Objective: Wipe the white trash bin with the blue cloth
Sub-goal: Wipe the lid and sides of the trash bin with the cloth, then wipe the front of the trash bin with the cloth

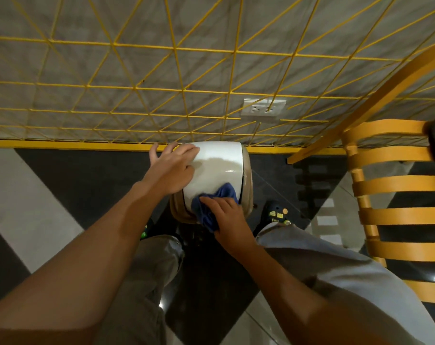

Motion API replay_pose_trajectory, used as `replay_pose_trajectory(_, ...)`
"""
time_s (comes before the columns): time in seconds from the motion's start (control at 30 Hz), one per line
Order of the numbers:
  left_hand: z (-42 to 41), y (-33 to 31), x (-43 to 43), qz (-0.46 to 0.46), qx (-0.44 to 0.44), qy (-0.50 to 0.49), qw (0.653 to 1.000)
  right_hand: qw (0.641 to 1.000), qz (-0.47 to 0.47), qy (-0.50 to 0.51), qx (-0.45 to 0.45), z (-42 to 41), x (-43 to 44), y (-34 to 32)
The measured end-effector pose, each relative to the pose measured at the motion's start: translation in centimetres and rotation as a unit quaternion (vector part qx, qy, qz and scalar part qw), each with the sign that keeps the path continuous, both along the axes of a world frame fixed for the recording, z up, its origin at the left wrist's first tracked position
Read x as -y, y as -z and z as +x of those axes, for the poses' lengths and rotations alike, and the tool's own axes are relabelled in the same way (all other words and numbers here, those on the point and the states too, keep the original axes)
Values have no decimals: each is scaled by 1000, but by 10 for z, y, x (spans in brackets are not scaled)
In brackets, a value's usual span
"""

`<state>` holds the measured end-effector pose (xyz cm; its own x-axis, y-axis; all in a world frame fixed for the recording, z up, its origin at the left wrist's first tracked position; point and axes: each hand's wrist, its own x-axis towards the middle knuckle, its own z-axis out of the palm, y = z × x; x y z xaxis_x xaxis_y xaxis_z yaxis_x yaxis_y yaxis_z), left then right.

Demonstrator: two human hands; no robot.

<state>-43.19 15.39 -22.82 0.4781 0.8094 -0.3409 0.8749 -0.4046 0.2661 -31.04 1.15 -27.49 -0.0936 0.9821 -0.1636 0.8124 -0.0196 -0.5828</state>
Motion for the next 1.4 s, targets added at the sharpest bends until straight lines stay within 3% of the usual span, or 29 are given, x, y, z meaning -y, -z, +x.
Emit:
replay_pose_trajectory(0.13, 5, -6, -1, -13, -10, -5, 1000, 996, -31, 40, -75, 0, 10, -14)
replay_pose_trajectory(0.2, 9, -9, -3, -30, -17, -11, 999, 981, -35, 115, -152, 0, 13, -28)
replay_pose_trajectory(0.27, 14, -15, -3, -50, 1, -31, 998, 938, -56, 234, -250, 6, 16, -45)
replay_pose_trajectory(0.4, 27, -38, 11, -56, 124, -115, 984, 801, -106, 412, -421, 28, 22, -76)
replay_pose_trajectory(0.5, 45, -67, 41, -90, 268, -232, 931, 728, -83, 467, -496, 45, 26, -99)
replay_pose_trajectory(0.57, 61, -93, 70, -147, 311, -275, 898, 683, -74, 469, -555, 58, 31, -115)
replay_pose_trajectory(0.7, 95, -136, 128, -213, 371, -262, 865, 664, -35, 451, -596, 86, 45, -158)
replay_pose_trajectory(0.83, 128, -178, 161, -339, 466, -276, 769, 632, 9, 440, -638, 111, 69, -194)
replay_pose_trajectory(0.97, 163, -206, 184, -369, 470, -164, 785, 626, 58, 422, -654, 146, 99, -234)
replay_pose_trajectory(1.17, 227, -238, 213, -387, 463, -119, 789, 697, 94, 468, -534, 213, 144, -272)
replay_pose_trajectory(1.3, 271, -253, 226, -406, 436, -62, 801, 783, 75, 463, -408, 279, 176, -292)
replay_pose_trajectory(1.4, 304, -265, 234, -399, 426, 14, 812, 855, 32, 380, -351, 325, 200, -314)
